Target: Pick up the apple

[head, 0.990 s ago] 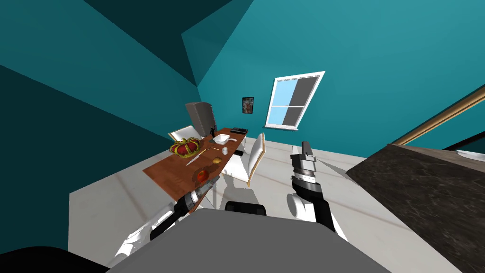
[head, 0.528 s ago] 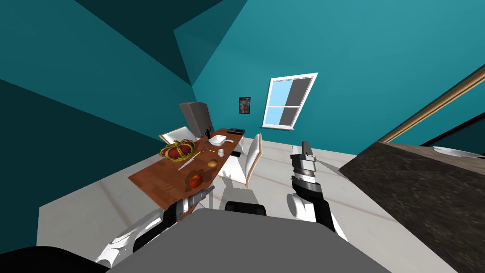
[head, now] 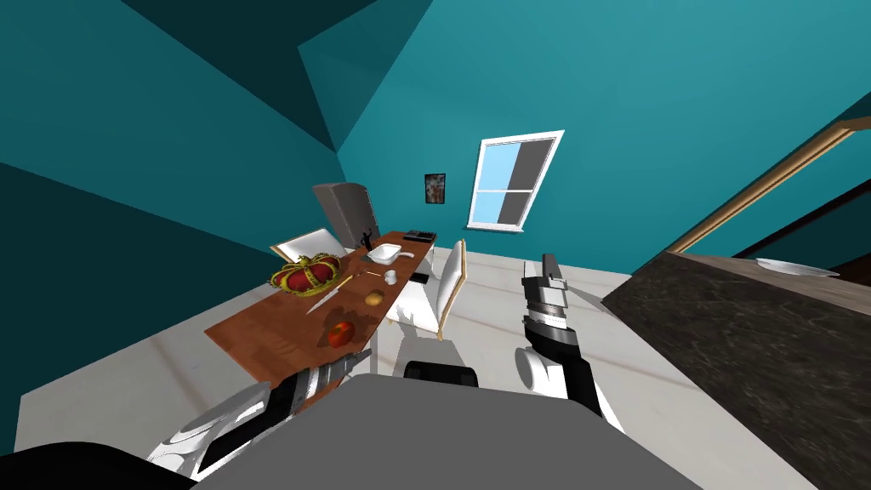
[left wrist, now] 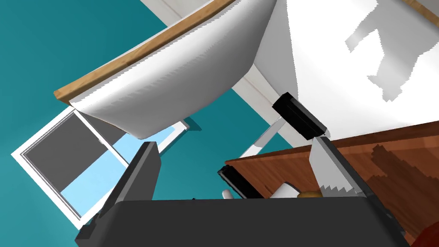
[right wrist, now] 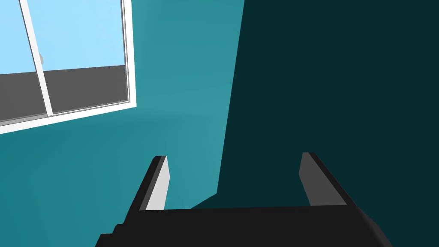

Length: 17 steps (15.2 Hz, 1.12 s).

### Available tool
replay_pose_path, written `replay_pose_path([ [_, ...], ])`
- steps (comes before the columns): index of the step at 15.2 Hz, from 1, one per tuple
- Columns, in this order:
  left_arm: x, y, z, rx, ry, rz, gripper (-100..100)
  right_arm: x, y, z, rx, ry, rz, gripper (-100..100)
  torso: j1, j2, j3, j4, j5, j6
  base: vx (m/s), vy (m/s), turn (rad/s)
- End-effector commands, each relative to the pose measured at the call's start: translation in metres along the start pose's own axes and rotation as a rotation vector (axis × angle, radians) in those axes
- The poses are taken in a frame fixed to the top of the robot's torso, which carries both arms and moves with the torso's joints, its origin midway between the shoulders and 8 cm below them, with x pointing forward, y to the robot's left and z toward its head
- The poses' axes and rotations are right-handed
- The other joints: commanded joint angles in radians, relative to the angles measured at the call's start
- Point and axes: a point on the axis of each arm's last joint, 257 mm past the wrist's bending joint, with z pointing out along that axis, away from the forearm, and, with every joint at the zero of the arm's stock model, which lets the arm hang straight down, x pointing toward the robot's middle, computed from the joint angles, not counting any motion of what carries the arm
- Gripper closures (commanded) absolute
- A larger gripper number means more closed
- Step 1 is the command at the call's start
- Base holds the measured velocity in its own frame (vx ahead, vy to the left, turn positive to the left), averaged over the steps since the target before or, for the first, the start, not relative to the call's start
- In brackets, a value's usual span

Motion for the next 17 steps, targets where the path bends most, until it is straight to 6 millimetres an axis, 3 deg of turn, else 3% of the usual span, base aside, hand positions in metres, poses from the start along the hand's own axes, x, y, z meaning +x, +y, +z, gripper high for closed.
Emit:
replay_pose_path([
  [1,0.012,0.018,-0.013,-0.043,0.04,-0.004,-100,0.0,0.0,0.0,0.0,0.0,0.0,0,0.0,0.0,0.0,0.0,0.0,0.0,0.06,-0.034,-0.089],
  [2,0.021,0.037,-0.032,-0.093,0.094,0.0,-100,0.0,0.0,0.0,0.0,0.0,0.0,0,0.0,-0.001,0.0,0.0,0.0,0.0,0.081,-0.035,-0.135],
  [3,0.022,0.042,-0.034,-0.103,0.095,-0.005,-100,0.0,0.0,0.0,0.0,0.0,0.0,0,0.0,-0.001,-0.001,0.0,0.0,0.0,0.085,-0.037,-0.099],
  [4,0.029,0.056,-0.051,-0.143,0.147,0.003,-100,0.0,0.0,0.0,0.0,0.0,0.0,0,-0.001,-0.002,-0.001,0.0,0.0,0.0,0.095,-0.064,-0.12],
  [8,0.031,0.064,-0.057,-0.163,0.147,-0.006,-100,0.0,0.0,0.0,0.0,0.0,0.0,0,-0.001,-0.001,-0.001,0.0,0.0,0.0,0.05,-0.032,-0.022],
  [9,0.037,0.08,-0.077,-0.211,0.197,-0.004,-100,0.0,0.0,0.0,0.0,0.0,0.0,0,0.0,0.001,0.0,0.0,0.0,0.0,0.026,-0.014,-0.073],
  [11,0.038,0.084,-0.081,-0.222,0.197,-0.009,-100,0.0,0.0,0.0,0.0,0.0,0.0,0,0.0,0.001,0.0,0.0,0.0,0.0,0.047,-0.027,-0.068],
  [12,0.042,0.097,-0.1,-0.263,0.243,-0.005,-100,0.0,0.0,0.0,0.0,0.0,0.0,0,0.0,0.0,0.0,0.0,0.0,0.0,0.06,-0.03,-0.076],
  [14,0.044,0.103,-0.105,-0.281,0.243,-0.012,-100,0.0,0.0,0.0,0.0,0.0,0.0,0,-0.001,-0.001,-0.001,0.0,0.0,0.0,0.066,-0.025,-0.062],
  [15,0.047,0.117,-0.129,-0.331,0.287,-0.014,-100,0.0,0.0,0.0,0.0,0.0,0.0,0,0.0,-0.001,-0.001,0.0,0.0,0.0,0.062,-0.032,-0.089],
  [17,0.047,0.117,-0.129,-0.331,0.287,-0.014,-100,0.0,0.0,0.0,0.0,0.0,0.0,0,-0.001,-0.001,-0.001,0.0,0.0,0.0,0.06,-0.027,-0.055],
])
